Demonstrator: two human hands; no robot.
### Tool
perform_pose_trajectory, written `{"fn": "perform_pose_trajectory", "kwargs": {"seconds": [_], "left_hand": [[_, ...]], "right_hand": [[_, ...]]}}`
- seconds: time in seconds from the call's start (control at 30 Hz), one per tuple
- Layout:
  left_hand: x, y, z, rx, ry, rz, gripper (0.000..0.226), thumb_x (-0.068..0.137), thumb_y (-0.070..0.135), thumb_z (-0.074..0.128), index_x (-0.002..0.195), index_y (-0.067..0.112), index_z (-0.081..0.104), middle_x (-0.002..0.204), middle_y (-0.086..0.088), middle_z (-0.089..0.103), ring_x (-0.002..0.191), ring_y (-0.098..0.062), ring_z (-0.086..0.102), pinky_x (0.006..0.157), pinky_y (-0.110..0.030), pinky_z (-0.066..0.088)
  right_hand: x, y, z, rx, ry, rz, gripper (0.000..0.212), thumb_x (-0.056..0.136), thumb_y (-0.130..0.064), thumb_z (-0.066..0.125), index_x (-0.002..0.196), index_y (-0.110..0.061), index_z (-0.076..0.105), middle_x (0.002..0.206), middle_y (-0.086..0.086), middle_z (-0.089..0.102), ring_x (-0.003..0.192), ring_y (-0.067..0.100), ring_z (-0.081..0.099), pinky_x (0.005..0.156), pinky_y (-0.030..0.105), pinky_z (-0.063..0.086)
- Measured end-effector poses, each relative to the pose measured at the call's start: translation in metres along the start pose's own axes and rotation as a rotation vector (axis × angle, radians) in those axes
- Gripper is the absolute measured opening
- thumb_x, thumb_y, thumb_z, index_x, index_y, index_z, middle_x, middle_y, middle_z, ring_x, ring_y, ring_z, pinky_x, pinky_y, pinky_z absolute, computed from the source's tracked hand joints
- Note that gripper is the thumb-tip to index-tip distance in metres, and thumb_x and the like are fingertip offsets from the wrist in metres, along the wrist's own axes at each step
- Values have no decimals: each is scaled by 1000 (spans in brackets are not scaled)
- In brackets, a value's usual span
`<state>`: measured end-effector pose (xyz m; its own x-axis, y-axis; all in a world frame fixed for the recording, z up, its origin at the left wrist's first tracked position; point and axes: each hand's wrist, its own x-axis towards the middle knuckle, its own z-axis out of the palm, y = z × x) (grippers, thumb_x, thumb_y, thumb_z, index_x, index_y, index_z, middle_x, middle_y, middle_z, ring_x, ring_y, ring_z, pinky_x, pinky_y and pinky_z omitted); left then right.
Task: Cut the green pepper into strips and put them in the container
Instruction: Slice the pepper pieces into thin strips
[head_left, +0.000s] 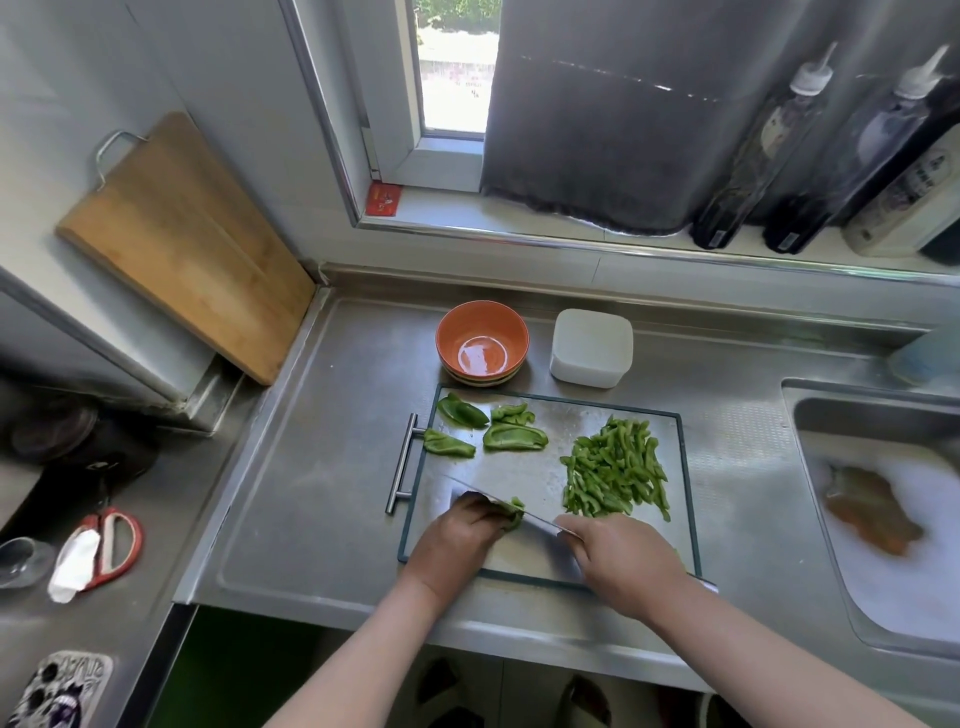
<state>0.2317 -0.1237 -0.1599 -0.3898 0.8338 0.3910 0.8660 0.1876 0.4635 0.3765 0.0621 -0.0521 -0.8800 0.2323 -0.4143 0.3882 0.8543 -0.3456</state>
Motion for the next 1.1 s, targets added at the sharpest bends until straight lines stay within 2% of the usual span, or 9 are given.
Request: {"fn": "perform_pose_trajectory", "kwargs": {"seconds": [0.17,0.27,0.37,0.47,0.57,0.67,0.73,0.9,1.1], "left_hand": [[-1,1,1,7,1,-14,12,86,11,74,98,14,76,100,1,72,101,-16,62,83,-30,56],[0,4,0,5,24,-14,10,89,12,70,96,13,76,99,0,72,100,-17,63,85,-29,55],[1,6,0,-9,43,-25,12,90,14,65,94,12,76,98,0,72,100,-17,63,85,-30,55],[2,5,0,-12,43,-36,15,93,18,62,95,12,76,97,0,72,98,-18,63,85,-30,55],[2,4,0,-10,42,-31,19,94,20,61,100,13,77,99,0,73,96,-19,63,86,-29,54],[0,3,0,14,25,-4,18,91,17,63,102,14,77,100,1,73,98,-17,61,87,-26,53],[0,2,0,12,19,1,17,90,16,65,102,15,77,100,2,73,99,-16,61,87,-27,53],[2,6,-3,-11,48,-21,17,92,19,63,101,15,77,100,2,73,100,-15,61,86,-26,54],[0,4,-1,-11,37,-27,10,91,14,69,97,12,76,99,-1,72,98,-20,64,79,-33,57]], "right_hand": [[16,-10,-1,79,-67,42,25,103,-31,36,81,-32,47,78,-2,62,75,26,58,66,38,46],[34,-26,0,82,-64,37,26,104,-36,36,97,-30,61,93,4,69,85,29,62,69,38,50],[44,-36,-1,46,-44,2,31,105,-38,37,116,-31,65,105,4,71,94,29,63,68,34,45],[38,-34,-2,21,-9,-31,32,106,-39,36,119,-31,64,104,6,72,93,30,64,67,35,44],[21,-24,-1,20,16,-32,30,104,-38,36,121,-35,61,97,5,72,86,30,65,69,39,53],[7,-11,-1,33,20,-23,23,103,-39,36,102,-33,58,86,-1,70,77,26,62,67,40,52],[1,-5,-3,28,10,-8,21,103,-38,36,86,-33,47,80,-1,65,72,24,58,65,39,50],[3,-7,-4,32,-39,18,23,103,-34,37,81,-34,45,75,-3,59,70,24,55,63,38,45],[29,-31,0,51,-60,58,29,102,-34,37,108,-28,64,95,4,70,86,31,63,72,39,54]]}}
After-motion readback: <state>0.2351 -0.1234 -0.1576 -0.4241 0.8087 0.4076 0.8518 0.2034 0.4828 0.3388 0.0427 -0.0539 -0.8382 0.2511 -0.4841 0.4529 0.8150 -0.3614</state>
